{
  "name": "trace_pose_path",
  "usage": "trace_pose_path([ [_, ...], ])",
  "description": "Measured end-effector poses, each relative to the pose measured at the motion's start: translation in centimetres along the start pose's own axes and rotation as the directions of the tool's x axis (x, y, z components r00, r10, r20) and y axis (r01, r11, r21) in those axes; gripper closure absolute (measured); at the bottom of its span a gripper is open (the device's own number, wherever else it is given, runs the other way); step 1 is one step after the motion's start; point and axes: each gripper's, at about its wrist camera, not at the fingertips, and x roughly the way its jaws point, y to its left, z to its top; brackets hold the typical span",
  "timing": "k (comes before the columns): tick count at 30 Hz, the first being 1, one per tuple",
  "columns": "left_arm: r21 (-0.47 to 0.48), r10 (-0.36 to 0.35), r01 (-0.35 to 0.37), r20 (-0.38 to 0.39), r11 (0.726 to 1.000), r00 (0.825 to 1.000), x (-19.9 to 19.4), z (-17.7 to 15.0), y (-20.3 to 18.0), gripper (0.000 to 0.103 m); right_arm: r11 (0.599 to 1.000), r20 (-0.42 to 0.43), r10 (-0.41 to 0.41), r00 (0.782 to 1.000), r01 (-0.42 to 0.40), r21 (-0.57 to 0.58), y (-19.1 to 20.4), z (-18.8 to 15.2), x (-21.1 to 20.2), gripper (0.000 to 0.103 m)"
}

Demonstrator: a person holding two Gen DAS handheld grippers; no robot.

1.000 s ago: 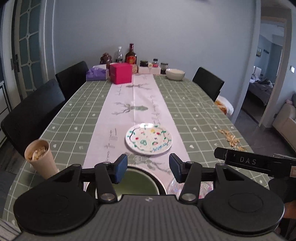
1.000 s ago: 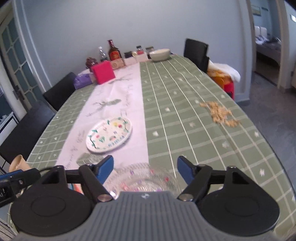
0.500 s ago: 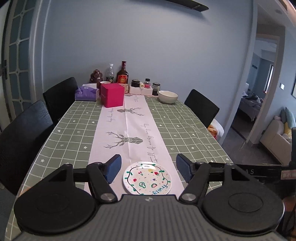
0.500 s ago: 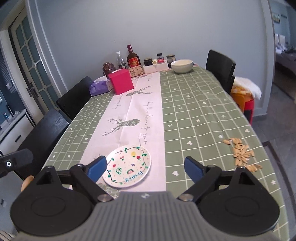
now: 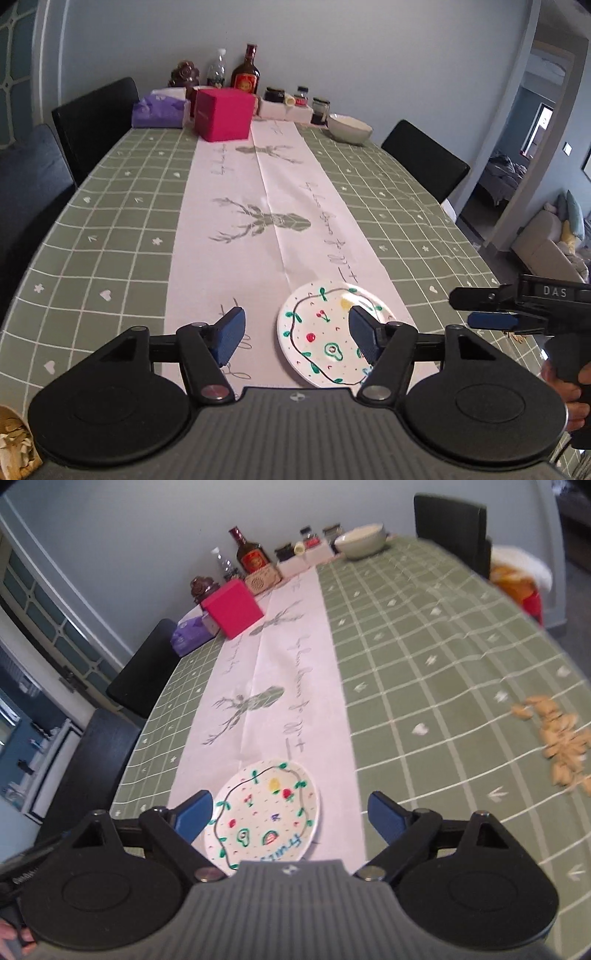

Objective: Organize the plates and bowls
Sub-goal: 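Close both tools on the painted plate rim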

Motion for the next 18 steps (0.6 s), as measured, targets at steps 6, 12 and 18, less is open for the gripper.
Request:
trace_pose_path([
  [6,-0.136,-0.109,0.09,-0.137,0.987,0.985,4.5,0.5,2.4,0.03,0.991,-0.089,0.097,0.991,-0.088,0.102,-2.3,-0.8,4.7,0.016],
  [12,-0.216,-0.135,0.09,-0.208,0.972,0.969,8.1,0.1,4.0,0.033,0.954,-0.096,0.191,0.977,-0.162,0.252,-5.0,-0.6,6.7,0.02],
  [18,-0.325,-0.178,0.101,-0.216,0.94,0.96,9.9,0.0,5.3,0.036,0.938,-0.095,0.253,0.963,-0.22,0.27,-4.9,-0.5,7.8,0.025],
])
